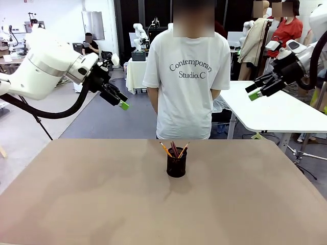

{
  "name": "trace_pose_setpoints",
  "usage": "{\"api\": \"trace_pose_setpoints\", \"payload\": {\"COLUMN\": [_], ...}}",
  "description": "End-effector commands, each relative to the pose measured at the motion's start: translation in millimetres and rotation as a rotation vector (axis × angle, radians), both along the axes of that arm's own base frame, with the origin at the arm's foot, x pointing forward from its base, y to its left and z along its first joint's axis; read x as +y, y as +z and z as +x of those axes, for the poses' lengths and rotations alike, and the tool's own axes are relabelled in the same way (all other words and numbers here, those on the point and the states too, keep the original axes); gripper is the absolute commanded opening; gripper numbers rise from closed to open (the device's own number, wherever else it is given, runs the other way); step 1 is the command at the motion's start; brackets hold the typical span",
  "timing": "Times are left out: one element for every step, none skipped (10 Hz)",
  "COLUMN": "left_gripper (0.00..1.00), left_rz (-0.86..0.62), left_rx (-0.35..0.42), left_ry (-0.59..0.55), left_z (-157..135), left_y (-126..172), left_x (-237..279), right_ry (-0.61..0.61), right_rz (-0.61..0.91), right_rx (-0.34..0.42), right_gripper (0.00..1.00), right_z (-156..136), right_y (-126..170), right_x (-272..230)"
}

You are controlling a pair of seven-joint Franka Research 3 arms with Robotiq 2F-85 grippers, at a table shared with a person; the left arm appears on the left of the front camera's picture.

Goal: Place the pens into the pen holder.
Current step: Pick up a writing instrument from the table and place it into the Pen holder.

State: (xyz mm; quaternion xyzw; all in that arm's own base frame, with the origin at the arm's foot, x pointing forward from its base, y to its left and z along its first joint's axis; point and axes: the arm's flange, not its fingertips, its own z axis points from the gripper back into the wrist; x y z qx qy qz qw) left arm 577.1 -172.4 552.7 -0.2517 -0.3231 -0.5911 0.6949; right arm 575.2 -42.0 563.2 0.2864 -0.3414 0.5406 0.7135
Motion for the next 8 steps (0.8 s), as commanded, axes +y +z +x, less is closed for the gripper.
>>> {"api": "trace_pose_setpoints", "payload": {"left_gripper": [1.0, 1.0, 1.0, 1.0, 1.0, 1.0, 1.0, 1.0], "left_rz": [0.0, 0.0, 0.0, 0.0, 0.0, 0.0, 0.0, 0.0], "left_rx": [0.003, 0.003, 0.003, 0.003, 0.003, 0.003, 0.003, 0.003], "left_ry": [0.001, 0.001, 0.001, 0.001, 0.001, 0.001, 0.001, 0.001], "left_z": [0.2, 0.2, 0.2, 0.2, 0.2, 0.2, 0.2, 0.2], "left_y": [-1.1, -1.1, -1.1, -1.1, -1.1, -1.1, -1.1, -1.1], "left_x": [0.0, 0.0, 0.0, 0.0, 0.0, 0.0, 0.0, 0.0], "right_ry": [-0.014, -0.014, -0.014, -0.014, -0.014, -0.014, -0.014, -0.014], "right_rz": [0.003, 0.003, 0.003, 0.003, 0.003, 0.003, 0.003, 0.003], "right_rx": [0.004, 0.004, 0.004, 0.004, 0.004, 0.004, 0.004, 0.004], "right_gripper": [1.0, 1.0, 1.0, 1.0, 1.0, 1.0, 1.0, 1.0], "right_z": [-0.5, -0.5, -0.5, -0.5, -0.5, -0.5, -0.5, -0.5], "right_y": [2.7, 2.7, 2.7, 2.7, 2.7, 2.7, 2.7, 2.7], "right_x": [2.4, 2.4, 2.4, 2.4, 2.4, 2.4, 2.4, 2.4]}}
